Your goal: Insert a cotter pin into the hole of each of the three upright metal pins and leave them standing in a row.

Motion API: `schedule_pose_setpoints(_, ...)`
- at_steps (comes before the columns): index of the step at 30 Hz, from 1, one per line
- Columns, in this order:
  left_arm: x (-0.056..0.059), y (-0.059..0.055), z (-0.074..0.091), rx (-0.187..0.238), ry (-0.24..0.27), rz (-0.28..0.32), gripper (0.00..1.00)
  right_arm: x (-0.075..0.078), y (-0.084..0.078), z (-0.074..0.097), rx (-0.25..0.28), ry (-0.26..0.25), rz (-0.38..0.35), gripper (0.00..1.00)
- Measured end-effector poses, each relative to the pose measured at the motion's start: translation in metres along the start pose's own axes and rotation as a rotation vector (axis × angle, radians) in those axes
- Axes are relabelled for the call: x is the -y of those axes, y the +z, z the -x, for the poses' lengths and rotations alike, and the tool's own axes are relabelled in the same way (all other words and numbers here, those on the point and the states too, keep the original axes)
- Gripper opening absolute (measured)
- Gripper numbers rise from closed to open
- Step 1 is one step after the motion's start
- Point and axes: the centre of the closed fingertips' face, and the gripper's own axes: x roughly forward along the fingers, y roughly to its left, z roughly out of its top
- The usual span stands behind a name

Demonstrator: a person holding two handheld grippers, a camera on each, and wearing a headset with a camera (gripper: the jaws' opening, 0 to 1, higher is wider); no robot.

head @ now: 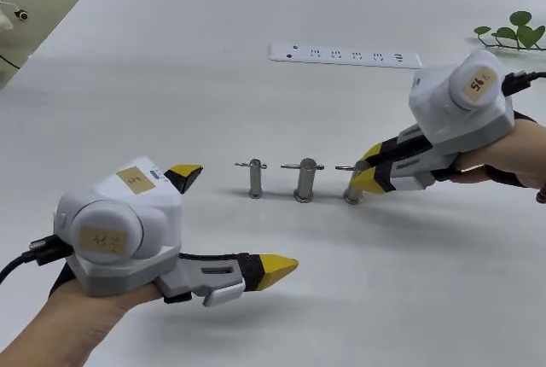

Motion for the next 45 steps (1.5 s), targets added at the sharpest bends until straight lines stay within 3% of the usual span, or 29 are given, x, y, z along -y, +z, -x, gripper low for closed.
schedule_pose_setpoints(4, -0.001, 0.0, 0.0, -0.003, 0.002, 0.002, 0.99, 0.004, -0.004, 0.001, -0.01, -0.015, 0.009, 0.17)
schedule_pose_setpoints(17, -0.008, 0.005, 0.002, 0.009, 0.025, 0.042, 0.97, 0.0, 0.008, 0.025, 0.098, -0.104, -0.067, 0.33)
schedule_pose_setpoints(21, -0.011, 0.011, 0.004, 0.025, 0.04, 0.044, 0.95, -0.002, 0.015, 0.036, 0.175, -0.171, -0.146, 0.41)
schedule_pose_setpoints(30, -0.016, 0.019, 0.005, 0.045, 0.06, 0.073, 0.94, -0.017, 0.014, 0.05, 0.244, -0.264, -0.256, 0.49)
schedule_pose_setpoints(35, -0.026, 0.019, 0.007, 0.042, 0.105, 0.117, 0.92, -0.021, 0.014, 0.058, 0.309, -0.328, -0.369, 0.54)
schedule_pose_setpoints(45, -0.036, 0.023, 0.012, 0.063, 0.171, 0.148, 0.9, -0.029, 0.011, 0.055, 0.37, -0.42, -0.499, 0.61)
